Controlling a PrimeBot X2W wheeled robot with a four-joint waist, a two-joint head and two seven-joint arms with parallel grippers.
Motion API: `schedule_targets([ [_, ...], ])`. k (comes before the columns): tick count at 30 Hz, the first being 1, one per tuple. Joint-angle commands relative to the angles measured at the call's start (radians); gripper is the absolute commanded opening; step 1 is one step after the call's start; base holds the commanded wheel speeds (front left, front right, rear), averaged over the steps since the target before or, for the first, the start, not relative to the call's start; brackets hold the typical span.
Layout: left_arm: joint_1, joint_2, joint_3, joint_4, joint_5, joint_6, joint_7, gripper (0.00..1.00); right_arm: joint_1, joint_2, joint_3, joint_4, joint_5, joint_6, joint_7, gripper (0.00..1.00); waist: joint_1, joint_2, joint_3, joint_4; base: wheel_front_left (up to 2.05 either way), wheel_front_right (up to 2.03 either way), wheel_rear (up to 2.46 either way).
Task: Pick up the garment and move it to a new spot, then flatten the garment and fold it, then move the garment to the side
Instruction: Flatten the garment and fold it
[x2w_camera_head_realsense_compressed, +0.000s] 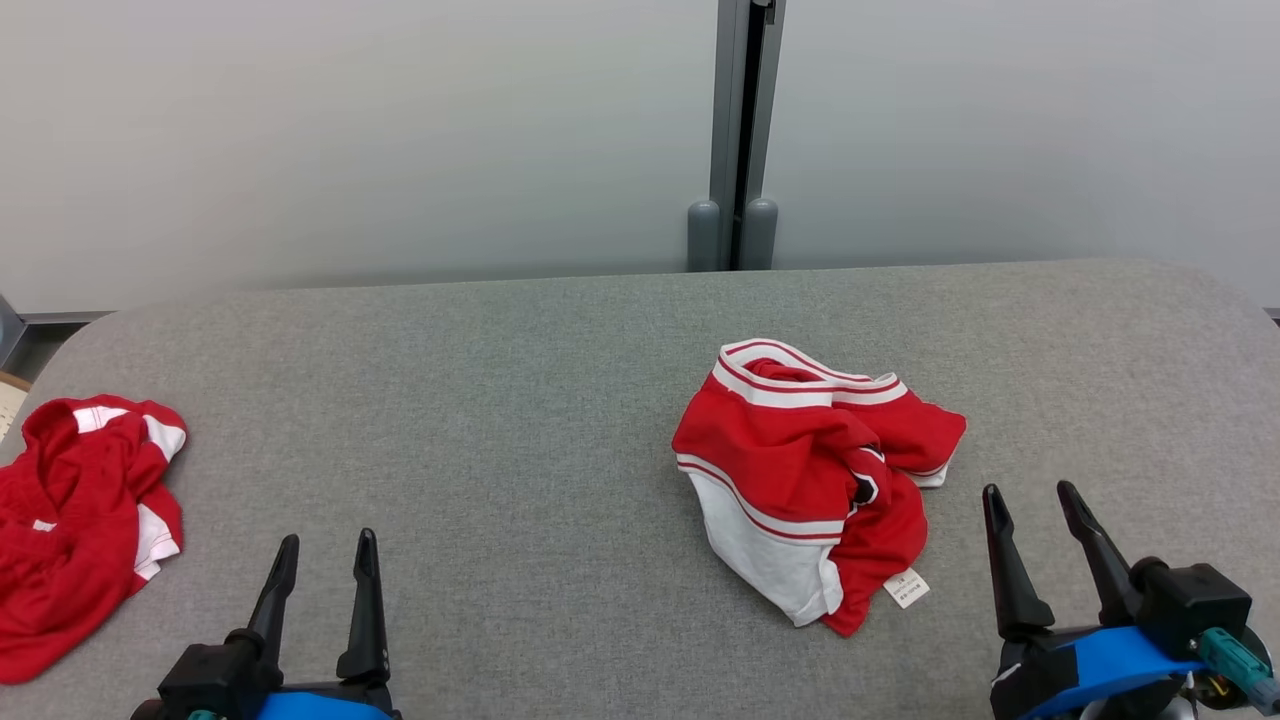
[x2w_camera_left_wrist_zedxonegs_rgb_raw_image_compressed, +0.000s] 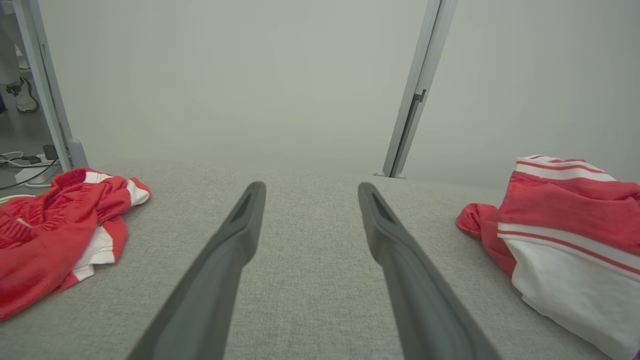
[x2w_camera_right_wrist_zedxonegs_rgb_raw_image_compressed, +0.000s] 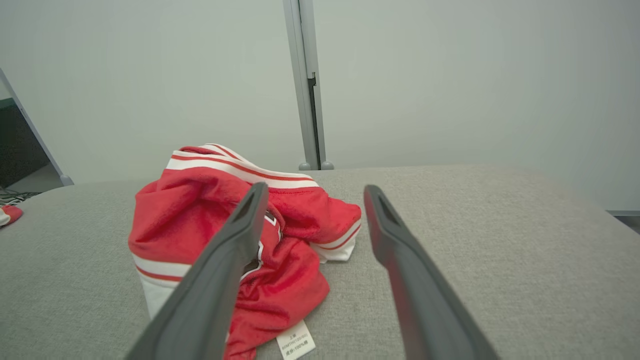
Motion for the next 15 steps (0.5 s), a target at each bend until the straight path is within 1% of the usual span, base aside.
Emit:
schedule_targets([
  [1, 0.009, 0.005, 0.000, -0.003, 0.006, -0.003, -0.003, 1.00, 0.010, -0.004, -0.001, 0.001, -0.006, 0.000, 0.003, 1.00, 0.0001, 0.0000, 0.000, -0.001, 0.00, 0.00, 0.00],
  [15, 0.006, -0.011, 0.000, -0.002, -0.002, -0.012, -0.003, 1.00, 0.002, -0.004, 0.004, 0.013, 0.015, 0.000, 0.005, 1.00, 0.0001, 0.0000, 0.002, -0.015, 0.00, 0.00, 0.00],
])
